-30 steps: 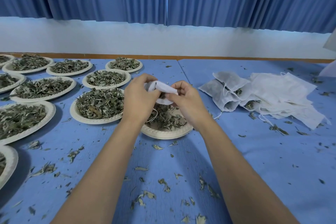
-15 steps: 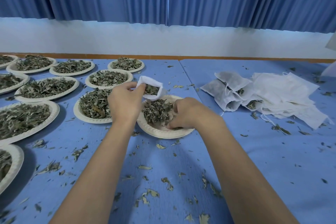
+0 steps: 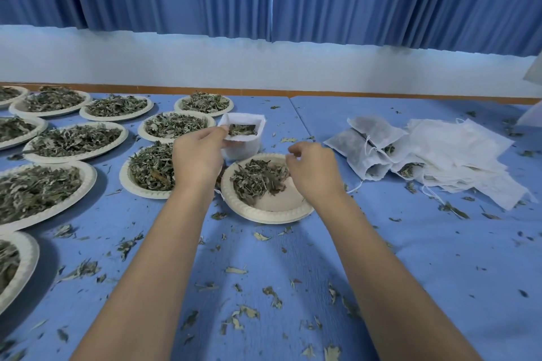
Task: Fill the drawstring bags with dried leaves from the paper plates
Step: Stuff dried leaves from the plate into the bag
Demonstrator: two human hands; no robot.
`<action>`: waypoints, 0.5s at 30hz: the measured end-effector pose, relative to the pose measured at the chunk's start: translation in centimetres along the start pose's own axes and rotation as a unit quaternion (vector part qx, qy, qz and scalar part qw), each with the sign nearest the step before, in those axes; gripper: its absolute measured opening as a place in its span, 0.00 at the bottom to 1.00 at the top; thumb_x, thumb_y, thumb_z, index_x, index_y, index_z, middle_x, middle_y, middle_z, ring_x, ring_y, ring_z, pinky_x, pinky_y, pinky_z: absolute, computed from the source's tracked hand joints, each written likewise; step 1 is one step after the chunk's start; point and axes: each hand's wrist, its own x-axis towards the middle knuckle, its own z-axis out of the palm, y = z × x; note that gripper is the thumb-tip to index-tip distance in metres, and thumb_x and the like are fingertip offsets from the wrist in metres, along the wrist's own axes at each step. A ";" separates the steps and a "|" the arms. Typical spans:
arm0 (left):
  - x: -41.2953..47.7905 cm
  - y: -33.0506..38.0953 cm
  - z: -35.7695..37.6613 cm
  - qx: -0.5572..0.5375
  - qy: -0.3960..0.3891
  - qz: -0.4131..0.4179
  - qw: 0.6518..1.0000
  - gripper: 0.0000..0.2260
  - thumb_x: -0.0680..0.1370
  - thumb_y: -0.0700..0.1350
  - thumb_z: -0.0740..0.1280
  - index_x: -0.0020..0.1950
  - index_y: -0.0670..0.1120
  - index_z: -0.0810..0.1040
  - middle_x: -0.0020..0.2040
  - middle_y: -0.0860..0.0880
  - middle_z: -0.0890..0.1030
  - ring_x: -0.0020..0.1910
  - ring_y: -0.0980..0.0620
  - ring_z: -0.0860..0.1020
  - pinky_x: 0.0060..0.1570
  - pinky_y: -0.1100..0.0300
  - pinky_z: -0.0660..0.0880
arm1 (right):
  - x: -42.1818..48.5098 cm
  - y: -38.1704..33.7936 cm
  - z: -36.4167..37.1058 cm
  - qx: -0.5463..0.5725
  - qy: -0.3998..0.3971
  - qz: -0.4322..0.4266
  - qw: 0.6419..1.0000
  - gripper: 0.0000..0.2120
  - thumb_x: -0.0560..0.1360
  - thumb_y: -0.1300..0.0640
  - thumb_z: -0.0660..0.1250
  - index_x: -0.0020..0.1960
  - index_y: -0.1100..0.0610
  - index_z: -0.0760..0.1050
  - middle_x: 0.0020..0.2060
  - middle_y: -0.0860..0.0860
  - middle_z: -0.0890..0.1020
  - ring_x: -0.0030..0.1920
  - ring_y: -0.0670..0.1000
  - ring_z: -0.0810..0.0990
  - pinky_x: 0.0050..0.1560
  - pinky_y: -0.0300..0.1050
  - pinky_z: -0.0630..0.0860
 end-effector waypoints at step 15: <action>0.2 -0.1 0.0 -0.067 0.022 -0.023 0.997 0.12 0.78 0.42 0.65 0.34 0.47 0.78 0.36 0.44 0.78 0.22 0.54 0.58 0.23 0.65 0.57 | -0.4 -1.1 4.3 -0.106 -0.217 -0.160 0.957 0.26 0.80 0.43 0.57 0.76 0.50 0.59 0.77 0.54 0.56 0.75 0.57 0.56 0.73 0.49 0.55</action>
